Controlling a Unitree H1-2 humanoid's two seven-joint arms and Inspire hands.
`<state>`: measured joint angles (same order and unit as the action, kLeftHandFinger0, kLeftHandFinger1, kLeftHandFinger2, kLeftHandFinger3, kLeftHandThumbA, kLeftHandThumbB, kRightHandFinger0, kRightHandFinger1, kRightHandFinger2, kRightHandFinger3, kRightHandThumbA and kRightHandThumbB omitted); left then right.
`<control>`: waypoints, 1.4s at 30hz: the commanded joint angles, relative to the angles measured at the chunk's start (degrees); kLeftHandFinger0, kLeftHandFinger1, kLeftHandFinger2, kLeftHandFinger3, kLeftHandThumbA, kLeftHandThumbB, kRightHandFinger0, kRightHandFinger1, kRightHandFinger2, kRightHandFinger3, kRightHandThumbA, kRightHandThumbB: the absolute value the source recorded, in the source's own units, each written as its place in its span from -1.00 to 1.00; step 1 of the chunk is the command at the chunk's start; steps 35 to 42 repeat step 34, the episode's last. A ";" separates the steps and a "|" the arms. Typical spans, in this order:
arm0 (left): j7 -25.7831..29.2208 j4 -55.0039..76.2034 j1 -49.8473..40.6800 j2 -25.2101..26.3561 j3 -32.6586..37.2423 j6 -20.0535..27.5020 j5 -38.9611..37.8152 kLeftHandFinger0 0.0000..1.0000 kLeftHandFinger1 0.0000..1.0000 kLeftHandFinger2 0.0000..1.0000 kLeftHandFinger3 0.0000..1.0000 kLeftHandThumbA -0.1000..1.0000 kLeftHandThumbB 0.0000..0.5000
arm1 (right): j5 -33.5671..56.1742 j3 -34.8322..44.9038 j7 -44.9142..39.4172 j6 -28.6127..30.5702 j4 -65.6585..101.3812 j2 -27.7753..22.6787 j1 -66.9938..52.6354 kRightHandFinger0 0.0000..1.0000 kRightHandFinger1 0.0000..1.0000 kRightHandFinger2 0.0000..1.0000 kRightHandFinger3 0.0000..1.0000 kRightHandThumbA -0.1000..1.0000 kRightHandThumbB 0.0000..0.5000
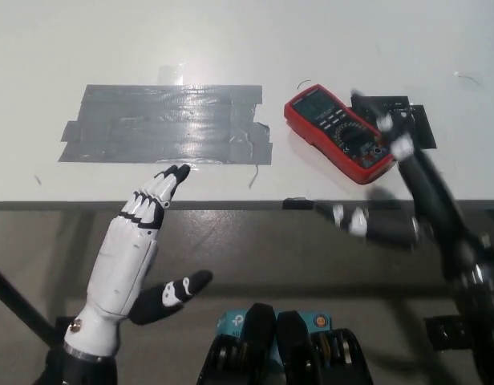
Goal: The robot first picks the multimeter with right hand and then unfolds the black stand on the back of it using left hand
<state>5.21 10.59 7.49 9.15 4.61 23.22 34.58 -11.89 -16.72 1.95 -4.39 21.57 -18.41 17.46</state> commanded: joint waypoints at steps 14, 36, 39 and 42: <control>-3.41 -9.58 -10.50 0.60 -0.07 -1.47 -13.50 1.00 1.00 1.00 1.00 1.00 -0.19 | -0.19 4.99 1.86 15.50 -16.92 9.64 -15.77 1.00 1.00 1.00 1.00 0.45 0.34; -1.87 -11.36 -12.96 0.47 -0.56 -1.90 -11.77 1.00 1.00 1.00 1.00 1.00 -0.16 | -0.39 4.57 -2.09 13.37 -19.25 9.38 -17.64 1.00 1.00 1.00 1.00 0.51 0.49; -1.87 -11.36 -12.96 0.47 -0.56 -1.90 -11.77 1.00 1.00 1.00 1.00 1.00 -0.16 | -0.39 4.57 -2.09 13.37 -19.25 9.38 -17.64 1.00 1.00 1.00 1.00 0.51 0.49; -1.87 -11.36 -12.96 0.47 -0.56 -1.90 -11.77 1.00 1.00 1.00 1.00 1.00 -0.16 | -0.39 4.57 -2.09 13.37 -19.25 9.38 -17.64 1.00 1.00 1.00 1.00 0.51 0.49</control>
